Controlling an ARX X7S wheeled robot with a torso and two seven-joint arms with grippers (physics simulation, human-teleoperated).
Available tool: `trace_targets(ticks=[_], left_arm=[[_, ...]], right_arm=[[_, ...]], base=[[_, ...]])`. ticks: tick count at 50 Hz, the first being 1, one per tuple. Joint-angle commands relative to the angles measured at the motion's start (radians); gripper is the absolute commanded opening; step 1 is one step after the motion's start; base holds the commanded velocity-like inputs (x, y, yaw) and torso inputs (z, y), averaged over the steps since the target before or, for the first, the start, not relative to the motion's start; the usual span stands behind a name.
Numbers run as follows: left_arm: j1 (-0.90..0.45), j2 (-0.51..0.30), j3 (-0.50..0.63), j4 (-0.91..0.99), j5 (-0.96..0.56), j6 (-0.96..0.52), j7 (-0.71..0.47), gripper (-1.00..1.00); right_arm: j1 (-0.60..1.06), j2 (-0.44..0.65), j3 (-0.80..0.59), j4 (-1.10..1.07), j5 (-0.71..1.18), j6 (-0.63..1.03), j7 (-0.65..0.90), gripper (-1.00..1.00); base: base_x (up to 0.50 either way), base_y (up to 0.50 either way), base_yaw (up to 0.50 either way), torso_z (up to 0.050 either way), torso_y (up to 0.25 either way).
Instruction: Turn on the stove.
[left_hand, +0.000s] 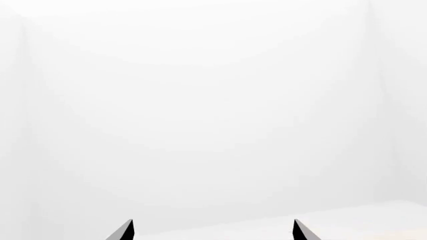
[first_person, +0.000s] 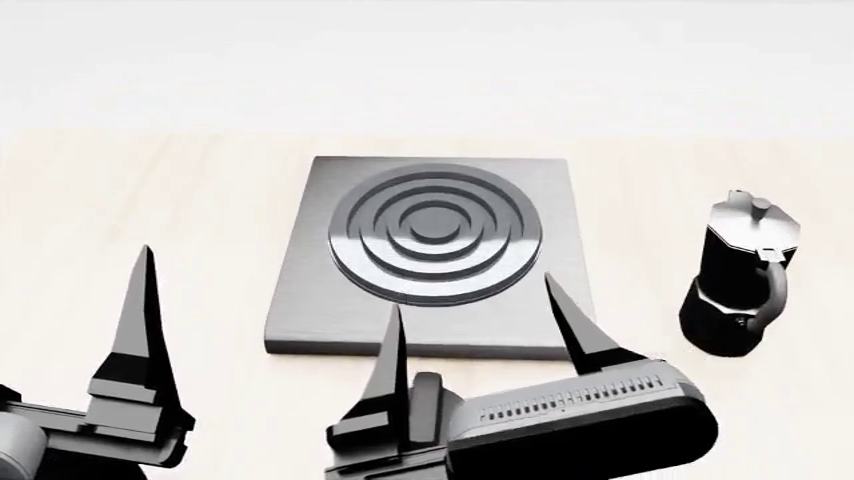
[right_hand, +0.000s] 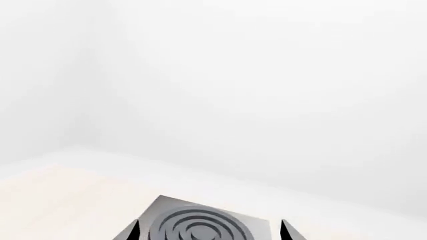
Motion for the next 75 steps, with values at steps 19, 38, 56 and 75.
trace_targets(ticks=[19, 38, 56, 75], left_arm=[[-0.002, -0.011, 0.004, -0.012, -0.006, 0.01, -0.015, 1.0], [-0.003, -0.017, 0.005, -0.005, -0.018, 0.005, -0.023, 1.0], [-0.005, -0.021, 0.01, -0.011, -0.023, 0.011, -0.03, 1.0], [-0.006, -0.027, 0.017, -0.014, -0.028, 0.014, -0.038, 1.0]], right_arm=[[0.039, 0.01, -0.02, 0.157, 0.114, 0.085, 0.032, 1.0], [0.065, -0.006, 0.008, 0.213, 0.19, 0.145, 0.06, 1.0], [0.1, -0.009, 0.03, 0.286, 0.266, 0.198, 0.095, 1.0], [0.13, 0.0, 0.03, 0.379, 0.325, 0.203, 0.127, 1.0]], base=[[0.0, 0.0, 0.0, 0.0, 0.0], [0.0, 0.0, 0.0, 0.0, 0.0], [0.0, 0.0, 0.0, 0.0, 0.0], [0.0, 0.0, 0.0, 0.0, 0.0]])
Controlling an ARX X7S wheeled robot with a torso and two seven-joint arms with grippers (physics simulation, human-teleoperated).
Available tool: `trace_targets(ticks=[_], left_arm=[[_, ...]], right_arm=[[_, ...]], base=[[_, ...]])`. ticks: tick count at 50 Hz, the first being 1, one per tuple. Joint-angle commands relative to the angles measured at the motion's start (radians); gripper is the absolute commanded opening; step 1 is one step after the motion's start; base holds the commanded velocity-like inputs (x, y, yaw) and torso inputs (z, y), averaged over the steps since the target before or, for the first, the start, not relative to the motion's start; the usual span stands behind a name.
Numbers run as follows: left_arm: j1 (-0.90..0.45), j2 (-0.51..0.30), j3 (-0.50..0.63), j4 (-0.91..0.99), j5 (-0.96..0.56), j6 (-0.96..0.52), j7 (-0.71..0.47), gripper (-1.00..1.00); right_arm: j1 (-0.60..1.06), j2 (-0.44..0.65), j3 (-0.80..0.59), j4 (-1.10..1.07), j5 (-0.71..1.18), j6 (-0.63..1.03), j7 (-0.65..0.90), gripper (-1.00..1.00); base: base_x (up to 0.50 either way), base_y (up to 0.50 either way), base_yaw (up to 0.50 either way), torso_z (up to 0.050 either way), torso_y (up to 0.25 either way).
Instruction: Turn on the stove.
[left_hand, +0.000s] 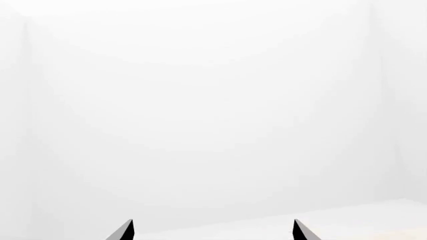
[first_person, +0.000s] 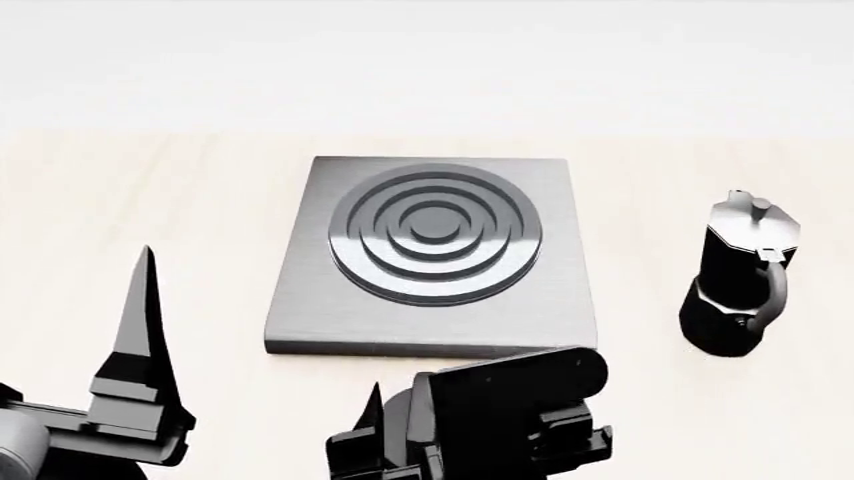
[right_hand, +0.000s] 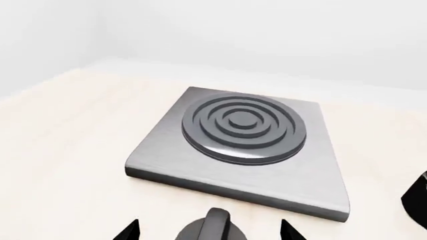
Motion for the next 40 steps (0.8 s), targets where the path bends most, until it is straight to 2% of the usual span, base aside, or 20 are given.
trace_targets(ticks=[1, 40], left_arm=[[0.0, -0.003, 0.003, -0.004, -0.001, 0.005, -0.005, 1.0], [-0.003, -0.015, 0.009, -0.012, -0.016, 0.013, -0.019, 1.0]], right_arm=[[0.019, 0.004, 0.001, 0.056, 0.036, 0.003, 0.018, 1.0], [0.034, 0.032, -0.001, 0.25, 0.113, -0.084, 0.06, 1.0]], base=[[0.0, 0.0, 0.0, 0.0, 0.0], [0.0, 0.0, 0.0, 0.0, 0.0]])
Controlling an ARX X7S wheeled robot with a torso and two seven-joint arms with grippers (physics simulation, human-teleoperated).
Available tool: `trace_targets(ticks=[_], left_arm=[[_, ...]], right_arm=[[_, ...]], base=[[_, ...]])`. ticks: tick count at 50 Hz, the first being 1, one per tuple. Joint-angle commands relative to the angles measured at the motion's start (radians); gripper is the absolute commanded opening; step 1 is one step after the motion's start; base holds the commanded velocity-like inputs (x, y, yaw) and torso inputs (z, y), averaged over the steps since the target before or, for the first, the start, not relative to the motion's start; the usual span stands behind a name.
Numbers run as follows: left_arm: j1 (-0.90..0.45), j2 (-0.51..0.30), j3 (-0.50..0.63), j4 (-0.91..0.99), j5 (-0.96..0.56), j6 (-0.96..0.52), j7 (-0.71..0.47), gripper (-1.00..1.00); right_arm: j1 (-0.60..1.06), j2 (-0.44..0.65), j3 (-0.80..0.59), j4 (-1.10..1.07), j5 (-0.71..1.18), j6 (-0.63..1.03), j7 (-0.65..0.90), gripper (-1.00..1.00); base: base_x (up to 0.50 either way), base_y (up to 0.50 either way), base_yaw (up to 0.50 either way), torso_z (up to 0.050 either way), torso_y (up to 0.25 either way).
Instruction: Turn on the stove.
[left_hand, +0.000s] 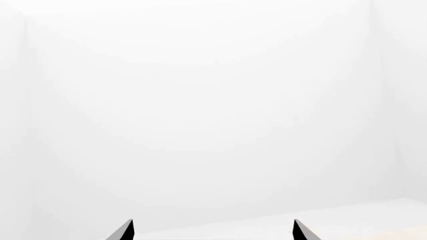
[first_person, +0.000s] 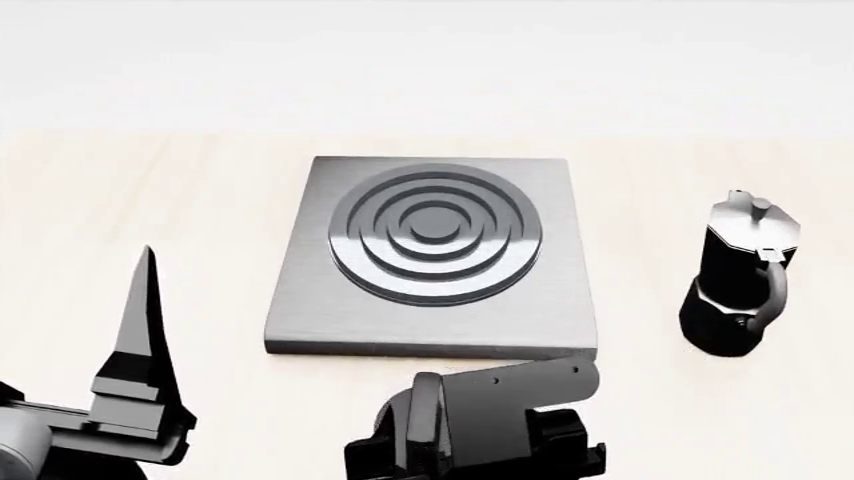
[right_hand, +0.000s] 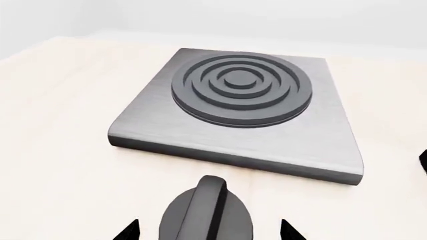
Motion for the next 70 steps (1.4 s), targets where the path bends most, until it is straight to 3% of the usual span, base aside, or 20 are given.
trace_targets(ticks=[1, 70], left_arm=[[-0.001, -0.004, 0.002, -0.006, -0.003, 0.006, -0.003, 1.0], [-0.008, -0.022, 0.016, -0.007, -0.023, 0.012, -0.029, 1.0]], right_arm=[[0.001, 0.007, -0.002, 0.042, 0.024, -0.018, 0.01, 1.0], [0.075, 0.037, -0.089, 0.34, 0.08, -0.164, 0.014, 1.0]], base=[[0.0, 0.0, 0.0, 0.0, 0.0], [0.0, 0.0, 0.0, 0.0, 0.0]])
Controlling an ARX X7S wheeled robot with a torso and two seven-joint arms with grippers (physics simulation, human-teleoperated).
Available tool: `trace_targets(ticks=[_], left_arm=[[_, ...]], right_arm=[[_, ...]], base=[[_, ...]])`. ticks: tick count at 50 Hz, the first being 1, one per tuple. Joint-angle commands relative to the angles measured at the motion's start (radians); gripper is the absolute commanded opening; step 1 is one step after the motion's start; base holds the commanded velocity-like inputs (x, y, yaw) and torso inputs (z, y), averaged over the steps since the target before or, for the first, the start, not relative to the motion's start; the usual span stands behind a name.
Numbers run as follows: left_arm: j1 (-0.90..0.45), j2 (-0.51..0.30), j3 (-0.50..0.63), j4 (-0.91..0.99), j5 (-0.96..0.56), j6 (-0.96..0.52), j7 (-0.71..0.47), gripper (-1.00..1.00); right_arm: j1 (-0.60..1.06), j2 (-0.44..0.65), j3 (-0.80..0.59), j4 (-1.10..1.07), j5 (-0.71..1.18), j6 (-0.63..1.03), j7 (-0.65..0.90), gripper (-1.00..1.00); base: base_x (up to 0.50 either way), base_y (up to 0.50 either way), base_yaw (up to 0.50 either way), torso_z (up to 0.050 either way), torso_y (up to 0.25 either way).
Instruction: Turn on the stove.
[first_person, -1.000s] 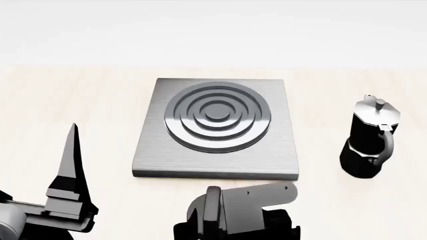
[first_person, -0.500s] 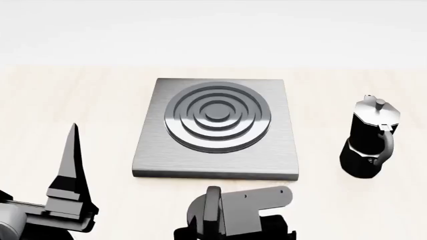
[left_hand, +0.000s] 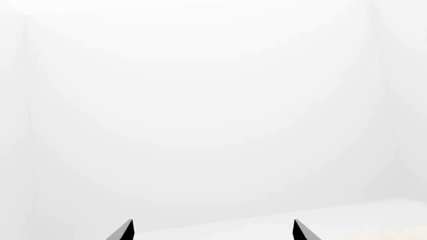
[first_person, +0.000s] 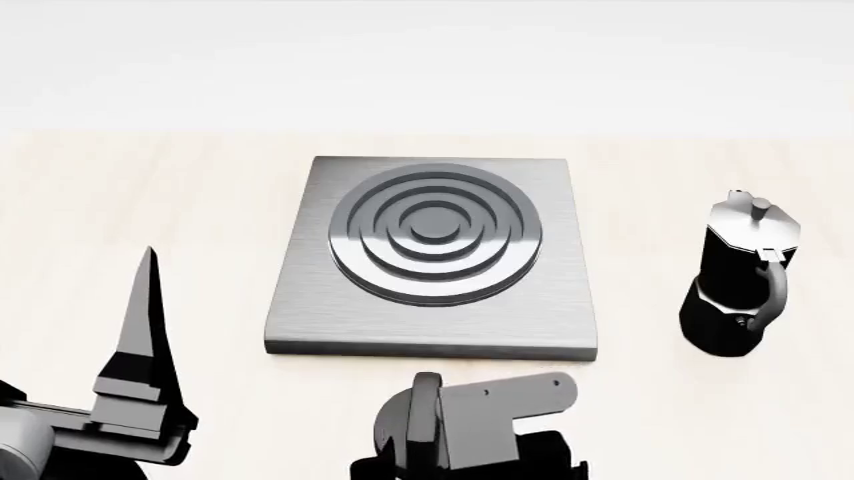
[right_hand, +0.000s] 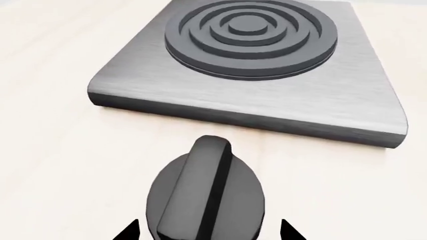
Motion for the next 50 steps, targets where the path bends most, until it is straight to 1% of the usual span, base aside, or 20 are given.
trace_targets(ticks=[1, 50], left_arm=[[-0.001, -0.003, 0.002, -0.001, -0.003, 0.001, -0.005, 1.0], [-0.004, -0.016, 0.012, -0.005, -0.015, 0.009, -0.022, 1.0]], right_arm=[[0.017, 0.007, -0.027, 0.045, -0.004, -0.03, -0.004, 1.0], [0.06, 0.018, -0.069, 0.218, 0.013, -0.13, -0.018, 1.0]], base=[[0.0, 0.0, 0.0, 0.0, 0.0], [0.0, 0.0, 0.0, 0.0, 0.0]])
